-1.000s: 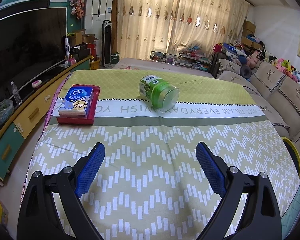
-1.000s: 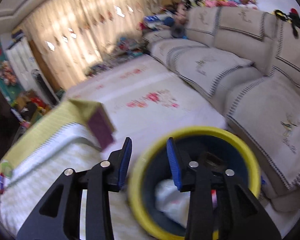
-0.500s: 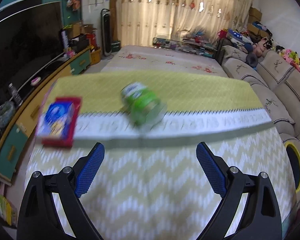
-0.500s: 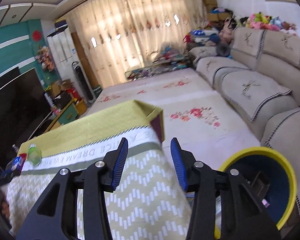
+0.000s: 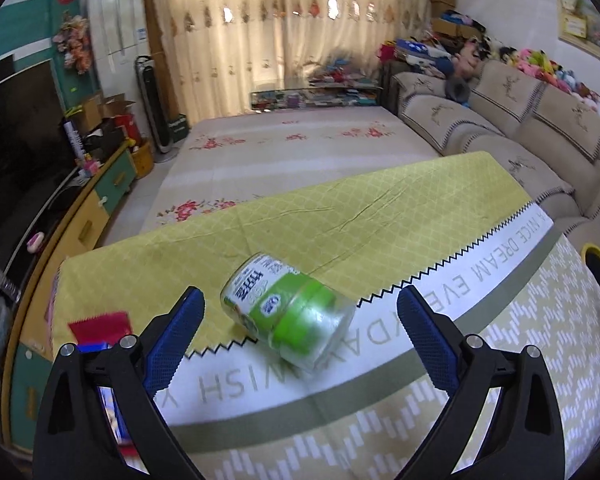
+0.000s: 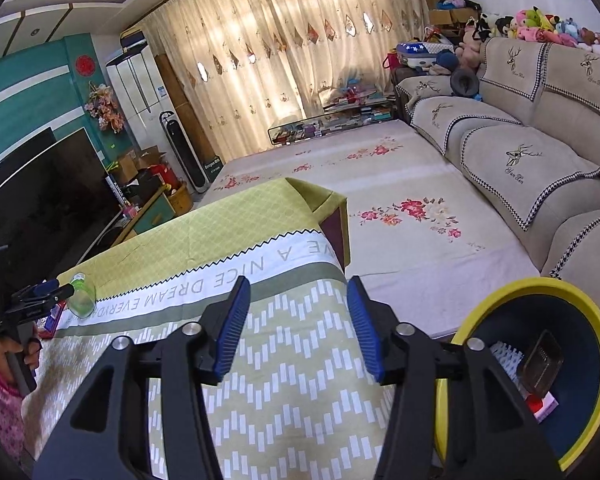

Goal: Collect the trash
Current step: 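Grasp the green-capped plastic bottle with the left gripper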

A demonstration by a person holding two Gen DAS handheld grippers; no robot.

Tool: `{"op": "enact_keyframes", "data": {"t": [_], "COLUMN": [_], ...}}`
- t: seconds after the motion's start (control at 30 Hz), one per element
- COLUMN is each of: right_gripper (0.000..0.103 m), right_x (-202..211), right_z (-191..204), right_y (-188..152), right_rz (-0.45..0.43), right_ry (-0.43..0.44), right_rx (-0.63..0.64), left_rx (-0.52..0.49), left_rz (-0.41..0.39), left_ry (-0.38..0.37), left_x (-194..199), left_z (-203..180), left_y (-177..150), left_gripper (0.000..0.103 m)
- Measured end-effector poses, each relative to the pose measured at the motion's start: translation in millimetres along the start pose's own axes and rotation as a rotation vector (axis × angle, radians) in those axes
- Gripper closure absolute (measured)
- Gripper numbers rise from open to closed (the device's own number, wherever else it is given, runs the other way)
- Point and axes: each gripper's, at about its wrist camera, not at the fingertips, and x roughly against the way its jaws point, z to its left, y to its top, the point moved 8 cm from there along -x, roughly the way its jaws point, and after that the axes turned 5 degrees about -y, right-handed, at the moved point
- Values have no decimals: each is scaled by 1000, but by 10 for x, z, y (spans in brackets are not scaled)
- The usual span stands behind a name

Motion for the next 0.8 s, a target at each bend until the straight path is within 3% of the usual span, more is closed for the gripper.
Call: {"op": "enact_keyframes", "data": {"t": [0.43,0.73,0.8], "right_gripper": [52,50,50], "right_x": [-164,-260,-266], "right_z": [-23,67,73], "right_y": [-79,-151,-152], "right_rz": [52,91,95], "right_ry": [-35,-30,-25], "right_rx": [11,38,35], "left_rx": [-73,-127,-135], "left_rz": [74,119,124], "left_ry": [-125,-134,-124], "left_x": [-325,-534,-565], "left_z": [122,57,29], "left_y": [86,38,14], "left_gripper": [7,7,12]}}
